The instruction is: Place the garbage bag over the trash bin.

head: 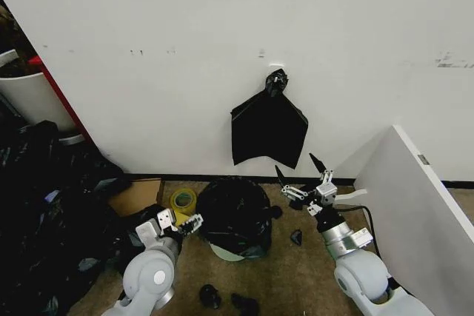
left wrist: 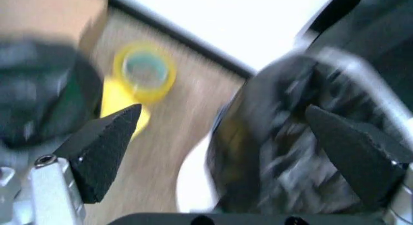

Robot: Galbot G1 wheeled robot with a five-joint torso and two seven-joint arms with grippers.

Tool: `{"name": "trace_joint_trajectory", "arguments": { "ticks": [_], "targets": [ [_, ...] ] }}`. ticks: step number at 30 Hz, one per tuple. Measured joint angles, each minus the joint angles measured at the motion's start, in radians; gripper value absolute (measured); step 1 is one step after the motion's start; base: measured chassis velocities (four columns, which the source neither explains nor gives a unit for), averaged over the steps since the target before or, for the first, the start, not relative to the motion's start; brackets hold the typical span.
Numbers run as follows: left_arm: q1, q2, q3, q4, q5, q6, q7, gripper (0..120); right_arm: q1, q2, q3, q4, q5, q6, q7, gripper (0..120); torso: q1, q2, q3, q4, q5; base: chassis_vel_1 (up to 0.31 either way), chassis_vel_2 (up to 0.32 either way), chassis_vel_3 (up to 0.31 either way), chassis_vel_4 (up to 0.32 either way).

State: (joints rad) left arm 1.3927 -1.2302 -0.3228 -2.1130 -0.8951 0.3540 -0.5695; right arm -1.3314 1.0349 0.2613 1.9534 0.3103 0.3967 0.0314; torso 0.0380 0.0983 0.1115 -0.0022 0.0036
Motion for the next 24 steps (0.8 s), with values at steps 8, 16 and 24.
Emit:
{"name": "trace_joint_trajectory", "arguments": {
  "ticks": [8, 16, 24],
  "targets": [
    [0.035, 0.011, -0.028, -0.103, 0.314, -0.314, 0.206, 100, -0.023, -0.001, -0.004, 0.079, 0.060, -0.119, 0.126, 100, 0.000, 0.000, 0.000, 0.0000, 0.0001, 0.000, 0.000, 0.000, 0.000],
    [0.048, -0.019, -0.042, -0.022, 0.721, -0.644, 0.406, 100, -0.057, 0.021, 0.022, 0.187, -0.014, -0.279, 0.351, 100, 0.000, 0.000, 0.000, -0.0003, -0.0001, 0.000, 0.000, 0.000, 0.000],
    [0.058, -0.054, -0.027, -0.034, 0.624, -0.591, 0.410, 100, -0.086, 0.062, 0.092, 0.231, -0.049, -0.379, 0.460, 100, 0.000, 0.000, 0.000, -0.0001, -0.0001, 0.000, 0.000, 0.000, 0.000]
  ]
}}
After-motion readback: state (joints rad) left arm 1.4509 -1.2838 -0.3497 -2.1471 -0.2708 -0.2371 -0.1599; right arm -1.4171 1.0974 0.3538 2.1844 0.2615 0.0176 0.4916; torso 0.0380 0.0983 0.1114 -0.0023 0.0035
